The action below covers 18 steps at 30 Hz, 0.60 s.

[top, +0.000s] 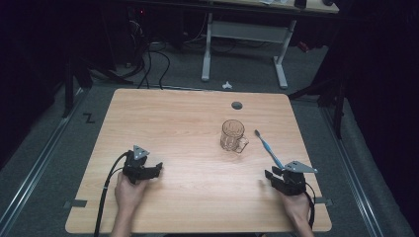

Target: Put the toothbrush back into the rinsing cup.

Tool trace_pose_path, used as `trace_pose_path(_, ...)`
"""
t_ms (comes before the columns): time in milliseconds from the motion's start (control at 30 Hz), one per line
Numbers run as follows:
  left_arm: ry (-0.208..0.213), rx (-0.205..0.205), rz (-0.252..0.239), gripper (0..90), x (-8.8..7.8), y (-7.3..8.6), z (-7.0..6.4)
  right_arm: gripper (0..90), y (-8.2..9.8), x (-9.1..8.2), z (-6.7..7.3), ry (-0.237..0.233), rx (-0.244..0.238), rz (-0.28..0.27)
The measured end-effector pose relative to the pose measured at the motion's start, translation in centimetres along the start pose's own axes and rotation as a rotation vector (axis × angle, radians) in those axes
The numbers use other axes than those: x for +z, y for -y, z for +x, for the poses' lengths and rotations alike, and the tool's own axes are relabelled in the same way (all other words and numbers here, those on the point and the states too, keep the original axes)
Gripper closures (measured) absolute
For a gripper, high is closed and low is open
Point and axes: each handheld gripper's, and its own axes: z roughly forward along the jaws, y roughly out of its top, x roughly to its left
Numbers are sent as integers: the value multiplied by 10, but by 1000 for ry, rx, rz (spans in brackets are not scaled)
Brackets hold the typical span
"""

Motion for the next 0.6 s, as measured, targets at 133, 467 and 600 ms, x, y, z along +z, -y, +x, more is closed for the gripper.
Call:
trace_pose_path(133, 0, 0, 0, 224, 0, 0, 0, 620, 0, -4, -3, 9, -3, -4)
trace_pose_path(467, -1, 0, 1, 224, 0, 0, 0, 629, 3, -8, -12, 21, 18, 0)
trace_pose_path(600, -1, 0, 1, 224, 0, 0, 0, 630, 3, -9, -14, 24, 24, -9)
